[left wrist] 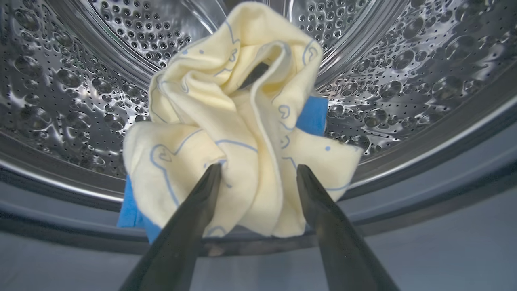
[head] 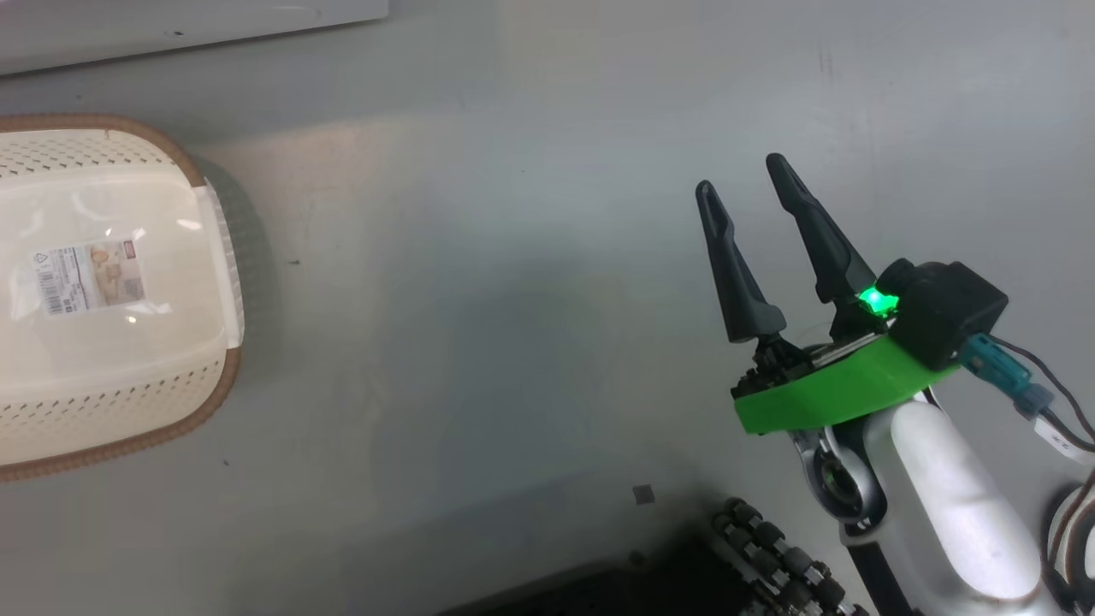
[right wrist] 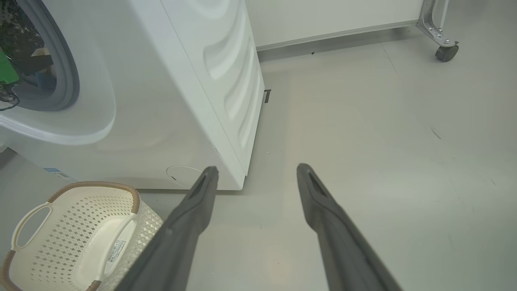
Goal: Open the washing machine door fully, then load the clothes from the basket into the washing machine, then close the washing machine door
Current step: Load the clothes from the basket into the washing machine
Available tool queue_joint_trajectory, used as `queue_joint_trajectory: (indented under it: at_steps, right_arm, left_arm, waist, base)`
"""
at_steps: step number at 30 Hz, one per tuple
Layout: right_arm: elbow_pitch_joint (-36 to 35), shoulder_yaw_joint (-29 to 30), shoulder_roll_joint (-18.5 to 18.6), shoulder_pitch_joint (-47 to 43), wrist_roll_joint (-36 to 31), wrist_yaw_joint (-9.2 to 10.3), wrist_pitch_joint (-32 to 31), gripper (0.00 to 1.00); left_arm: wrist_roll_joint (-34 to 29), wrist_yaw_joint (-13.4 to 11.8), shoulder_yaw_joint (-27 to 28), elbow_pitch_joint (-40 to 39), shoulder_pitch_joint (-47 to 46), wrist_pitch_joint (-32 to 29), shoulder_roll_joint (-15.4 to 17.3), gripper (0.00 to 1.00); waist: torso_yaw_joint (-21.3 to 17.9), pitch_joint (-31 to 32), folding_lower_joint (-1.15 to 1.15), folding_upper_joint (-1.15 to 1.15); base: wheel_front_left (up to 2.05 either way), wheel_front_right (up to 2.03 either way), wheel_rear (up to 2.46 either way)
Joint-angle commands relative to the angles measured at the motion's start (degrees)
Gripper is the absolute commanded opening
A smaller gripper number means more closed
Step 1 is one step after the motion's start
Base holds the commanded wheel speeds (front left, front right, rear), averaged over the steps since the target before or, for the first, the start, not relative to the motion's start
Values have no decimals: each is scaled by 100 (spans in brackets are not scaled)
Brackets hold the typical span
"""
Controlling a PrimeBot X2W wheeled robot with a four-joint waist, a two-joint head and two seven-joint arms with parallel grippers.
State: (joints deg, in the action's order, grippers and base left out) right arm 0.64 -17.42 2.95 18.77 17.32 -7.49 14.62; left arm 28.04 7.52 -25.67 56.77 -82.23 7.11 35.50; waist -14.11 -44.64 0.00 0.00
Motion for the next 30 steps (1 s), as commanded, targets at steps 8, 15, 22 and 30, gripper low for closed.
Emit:
queue_joint_trajectory:
  at_steps: [8, 15, 22, 30]
  right_arm:
    - [-244, -180, -7, -52, 128, 0, 38, 100]
    - [-284, -204, -7, -43, 176, 0, 38, 100]
    - [-407, -226, -7, -21, 214, 0, 38, 100]
    - [-522, -364, -7, 62, 339, 0, 38, 100]
  left_arm:
    - [-49, -4, -253, 413, -647, -240, 204, 100]
    - [77, -4, -459, 487, -820, -271, 265, 0]
    - [17, -4, -1084, 56, -1473, -338, 694, 0]
    - [404, -4, -1945, -553, -2663, -552, 1234, 0]
  waist:
    - [-120, -127, 0, 0]
    - [-169, -187, 0, 0]
    - [-203, -475, 0, 0]
    - [-301, -895, 0, 0]
  base:
    - [0, 0, 0]
    - [0, 0, 0]
    - [0, 0, 0]
    - [0, 0, 0]
